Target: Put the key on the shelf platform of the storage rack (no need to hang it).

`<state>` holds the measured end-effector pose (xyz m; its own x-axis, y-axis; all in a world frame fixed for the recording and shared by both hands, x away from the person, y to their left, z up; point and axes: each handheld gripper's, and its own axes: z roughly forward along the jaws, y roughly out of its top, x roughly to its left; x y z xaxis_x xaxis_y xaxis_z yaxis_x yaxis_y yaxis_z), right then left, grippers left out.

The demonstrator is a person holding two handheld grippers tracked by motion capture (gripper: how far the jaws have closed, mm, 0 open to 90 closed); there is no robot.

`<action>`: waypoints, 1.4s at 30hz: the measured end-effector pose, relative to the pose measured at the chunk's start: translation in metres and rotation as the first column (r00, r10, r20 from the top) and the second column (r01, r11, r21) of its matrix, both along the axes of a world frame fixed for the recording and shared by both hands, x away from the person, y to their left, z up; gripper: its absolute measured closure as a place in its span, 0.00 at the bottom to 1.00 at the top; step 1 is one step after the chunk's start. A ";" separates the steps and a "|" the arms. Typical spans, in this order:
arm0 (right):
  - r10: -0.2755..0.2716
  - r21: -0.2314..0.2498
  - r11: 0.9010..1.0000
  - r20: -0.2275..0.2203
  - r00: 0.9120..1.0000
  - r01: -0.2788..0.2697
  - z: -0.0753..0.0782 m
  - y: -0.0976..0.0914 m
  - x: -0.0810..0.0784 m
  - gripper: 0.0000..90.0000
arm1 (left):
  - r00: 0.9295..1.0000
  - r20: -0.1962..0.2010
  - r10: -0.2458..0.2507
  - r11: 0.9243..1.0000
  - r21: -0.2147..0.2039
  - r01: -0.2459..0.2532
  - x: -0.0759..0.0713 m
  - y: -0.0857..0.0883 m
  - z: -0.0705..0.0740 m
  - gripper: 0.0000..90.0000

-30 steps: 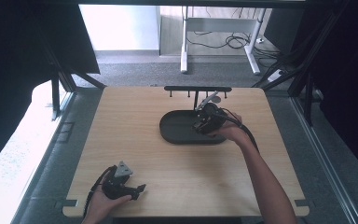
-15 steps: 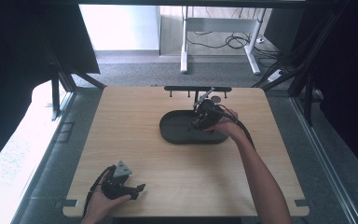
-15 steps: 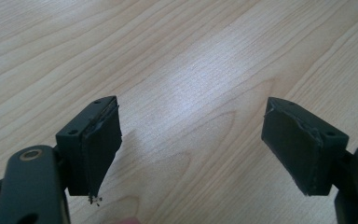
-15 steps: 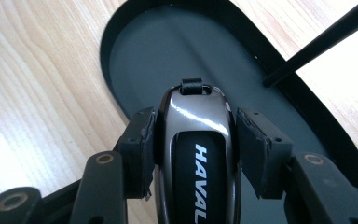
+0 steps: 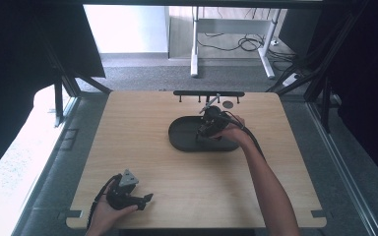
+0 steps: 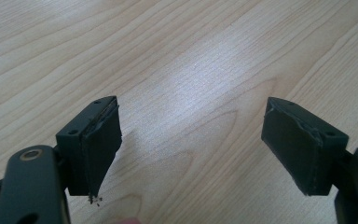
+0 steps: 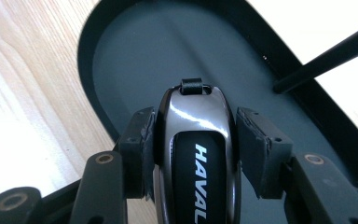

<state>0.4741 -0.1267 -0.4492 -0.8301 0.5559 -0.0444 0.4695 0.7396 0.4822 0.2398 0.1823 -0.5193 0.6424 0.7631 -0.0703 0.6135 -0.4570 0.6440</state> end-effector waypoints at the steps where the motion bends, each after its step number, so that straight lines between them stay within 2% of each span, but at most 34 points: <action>1: 0.000 -0.006 1.000 -0.002 1.000 0.000 -0.003 0.001 0.001 0.55 | 1.000 0.000 0.001 1.000 -0.002 -0.001 0.000 0.000 0.000 0.22; 14: -0.004 -0.069 0.998 -0.026 1.000 0.002 -0.028 0.003 0.012 0.55 | 1.000 -0.002 0.000 1.000 -0.002 0.000 0.000 0.000 0.000 0.22; 17: 0.004 -0.087 0.996 -0.022 1.000 -0.006 -0.034 0.002 0.013 0.55 | 1.000 -0.001 0.001 1.000 -0.001 -0.001 0.000 0.001 0.000 0.22; 27: -0.028 -0.118 0.993 -0.013 1.000 0.026 -0.053 -0.003 0.017 0.54 | 1.000 -0.001 0.001 1.000 -0.001 -0.001 0.000 0.000 0.000 0.22; 31: -0.060 -0.093 0.994 -0.024 0.998 0.058 -0.057 -0.006 0.019 0.52 | 1.000 -0.004 -0.002 1.000 0.001 0.002 0.000 -0.001 -0.001 0.22; 34: -0.077 -0.077 0.994 -0.008 0.997 0.076 -0.055 -0.007 0.017 0.41 | 1.000 -0.005 -0.007 1.000 0.003 0.007 0.000 -0.002 -0.001 0.22; 39: -0.108 -0.011 0.994 0.029 0.994 0.108 -0.041 -0.008 0.006 0.35 | 1.000 -0.005 -0.007 1.000 0.001 0.007 0.000 -0.001 -0.001 0.22; 40: -0.107 -0.002 0.994 0.033 0.994 0.107 -0.037 -0.009 0.002 0.34 | 1.000 -0.005 -0.006 1.000 0.000 0.006 0.000 -0.001 -0.001 0.22; 41: -0.095 0.023 0.995 0.060 0.994 0.093 -0.030 -0.012 -0.006 0.33 | 1.000 -0.005 -0.005 1.000 -0.001 0.005 0.000 -0.001 -0.001 0.22; 42: -0.095 0.023 0.995 0.060 0.994 0.093 -0.030 -0.012 -0.006 0.33 | 1.000 -0.004 -0.006 1.000 -0.001 0.006 0.000 -0.001 -0.001 0.22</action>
<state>0.4677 -0.1383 -0.4797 -0.7701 0.6327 -0.0813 0.5057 0.6833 0.5268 0.2396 0.1810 -0.5202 0.6465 0.7594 -0.0733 0.6133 -0.4601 0.6420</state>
